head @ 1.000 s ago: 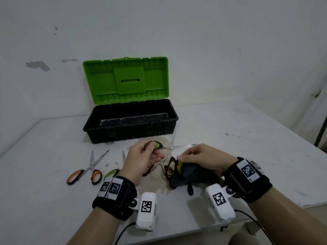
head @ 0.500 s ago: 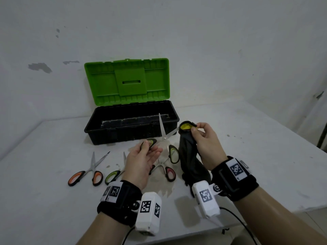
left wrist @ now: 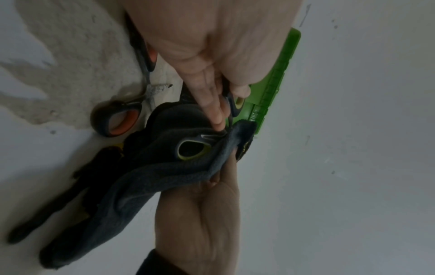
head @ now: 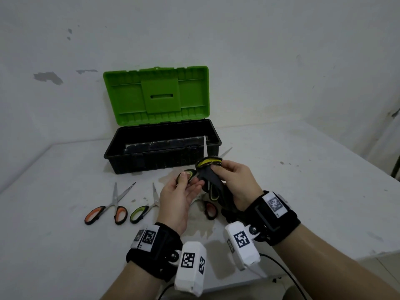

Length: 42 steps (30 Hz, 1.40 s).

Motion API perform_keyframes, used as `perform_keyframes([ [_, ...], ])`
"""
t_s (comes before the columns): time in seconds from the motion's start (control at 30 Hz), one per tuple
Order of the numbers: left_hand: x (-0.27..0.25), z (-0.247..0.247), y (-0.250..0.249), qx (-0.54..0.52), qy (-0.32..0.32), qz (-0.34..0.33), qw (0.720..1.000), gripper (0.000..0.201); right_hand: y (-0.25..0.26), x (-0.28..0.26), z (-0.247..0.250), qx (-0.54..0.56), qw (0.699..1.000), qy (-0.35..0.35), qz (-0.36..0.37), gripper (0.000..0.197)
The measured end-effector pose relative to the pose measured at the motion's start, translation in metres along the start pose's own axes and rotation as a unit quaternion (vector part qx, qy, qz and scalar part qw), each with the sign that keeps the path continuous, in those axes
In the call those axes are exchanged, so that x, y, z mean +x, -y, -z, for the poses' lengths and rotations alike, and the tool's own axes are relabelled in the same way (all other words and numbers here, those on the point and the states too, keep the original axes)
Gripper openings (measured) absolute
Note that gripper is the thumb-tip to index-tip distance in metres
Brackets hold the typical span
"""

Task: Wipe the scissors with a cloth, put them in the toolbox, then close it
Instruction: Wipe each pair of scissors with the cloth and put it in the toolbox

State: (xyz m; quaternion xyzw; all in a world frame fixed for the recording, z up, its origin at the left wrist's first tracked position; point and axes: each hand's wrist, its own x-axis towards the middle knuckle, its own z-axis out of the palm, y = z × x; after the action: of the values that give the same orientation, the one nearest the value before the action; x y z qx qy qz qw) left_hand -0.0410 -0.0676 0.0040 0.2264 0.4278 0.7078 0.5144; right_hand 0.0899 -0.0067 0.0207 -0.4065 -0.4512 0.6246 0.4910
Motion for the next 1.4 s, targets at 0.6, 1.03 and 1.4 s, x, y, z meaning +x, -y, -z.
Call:
perform_keyframes([
  [0.6, -0.008, -0.009, 0.0, 0.015, 0.005, -0.003, 1.0, 0.023, 0.029, 0.0, 0.01, 0.061, 0.995, -0.074, 0.011, 0.006],
  [1.03, -0.006, -0.006, 0.009, 0.079, -0.014, -0.005, 0.997, 0.024, 0.012, -0.013, 0.0, 0.002, 0.999, -0.031, -0.029, 0.008],
  [1.4, -0.005, -0.011, 0.007, 0.04, -0.026, 0.0, 0.999, 0.025, 0.025, -0.015, 0.003, -0.012, 0.999, 0.036, -0.019, 0.022],
])
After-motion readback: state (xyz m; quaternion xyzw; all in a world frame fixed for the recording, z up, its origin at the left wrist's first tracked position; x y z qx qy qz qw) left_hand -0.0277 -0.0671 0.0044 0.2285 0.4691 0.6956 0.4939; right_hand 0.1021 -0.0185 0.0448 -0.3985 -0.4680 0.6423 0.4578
